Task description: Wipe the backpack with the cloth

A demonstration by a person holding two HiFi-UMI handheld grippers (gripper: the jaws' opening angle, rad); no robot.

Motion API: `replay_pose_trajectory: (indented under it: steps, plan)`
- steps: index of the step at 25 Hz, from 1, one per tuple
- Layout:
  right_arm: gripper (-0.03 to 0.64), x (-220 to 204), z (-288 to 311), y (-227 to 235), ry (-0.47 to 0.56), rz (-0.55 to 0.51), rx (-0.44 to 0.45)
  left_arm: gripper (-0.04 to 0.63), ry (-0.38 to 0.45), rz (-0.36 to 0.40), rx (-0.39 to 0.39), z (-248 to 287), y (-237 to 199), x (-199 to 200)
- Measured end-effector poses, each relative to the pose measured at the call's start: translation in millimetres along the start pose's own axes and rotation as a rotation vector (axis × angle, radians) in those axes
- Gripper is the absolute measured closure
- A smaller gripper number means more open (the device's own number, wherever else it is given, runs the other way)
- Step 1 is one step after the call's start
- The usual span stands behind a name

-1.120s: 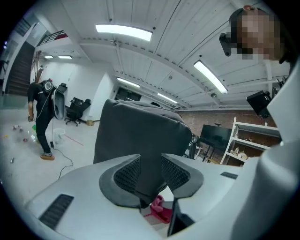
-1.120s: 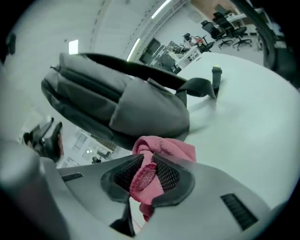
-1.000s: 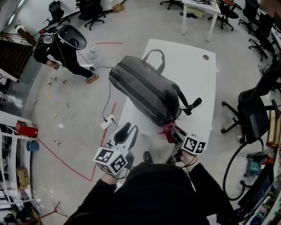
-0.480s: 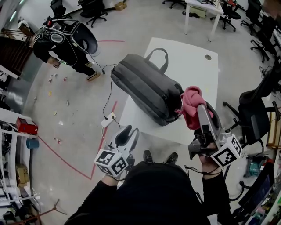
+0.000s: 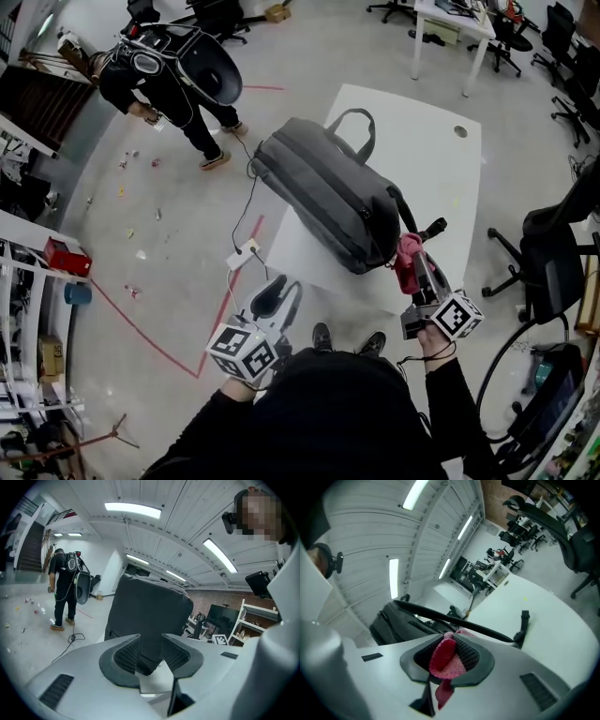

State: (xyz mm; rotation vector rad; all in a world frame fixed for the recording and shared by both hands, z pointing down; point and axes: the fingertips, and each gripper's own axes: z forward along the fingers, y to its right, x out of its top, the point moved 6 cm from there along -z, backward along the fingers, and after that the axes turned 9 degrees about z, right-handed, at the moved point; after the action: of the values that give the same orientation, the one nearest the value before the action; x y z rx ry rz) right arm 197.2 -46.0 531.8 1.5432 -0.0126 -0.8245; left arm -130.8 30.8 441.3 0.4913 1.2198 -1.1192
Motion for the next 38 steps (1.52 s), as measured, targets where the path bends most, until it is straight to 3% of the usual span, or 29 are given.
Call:
replay_pose_trajectory:
  steps: [4,8,12,15,21,27,32,38]
  plan:
    - [0.549,-30.6,9.9,69.0,-0.059,0.068,-0.157,0.449,0.002,0.004,0.005,0.3,5.9,0.3]
    - [0.549,-57.6,16.1,108.4,-0.097,0.123,-0.269,0.448,-0.005,-0.002,0.001,-2.5,5.7,-4.3]
    - [0.549,-85.8,39.6,112.4,-0.192,0.087,-0.297,0.449,0.001,-0.018,0.020,-8.5,-7.7,-6.7]
    - [0.549,-98.8,47.8,102.4,-0.270,0.065,-0.259,0.448,0.015,-0.060,0.038,-9.6,-12.1,-16.1]
    - [0.549,-113.5,29.5,66.3,-0.359,0.026,-0.203,0.449,-0.011,-0.095,-0.045,5.2,13.9,-20.6]
    - [0.549,-98.4,24.2,-4.8,-0.308,0.015,-0.108,0.449,-0.009,-0.051,-0.095,7.5,20.4,-14.9]
    - [0.549,-59.2,-11.7,-71.9,-0.218,0.036,0.112,0.449,-0.022,-0.054,-0.118,17.9,29.5,-20.2]
    - [0.549,23.7,-52.2,-149.8,-0.052,-0.134,0.331,0.449,-0.041,-0.061,-0.164,46.5,57.1,-10.4]
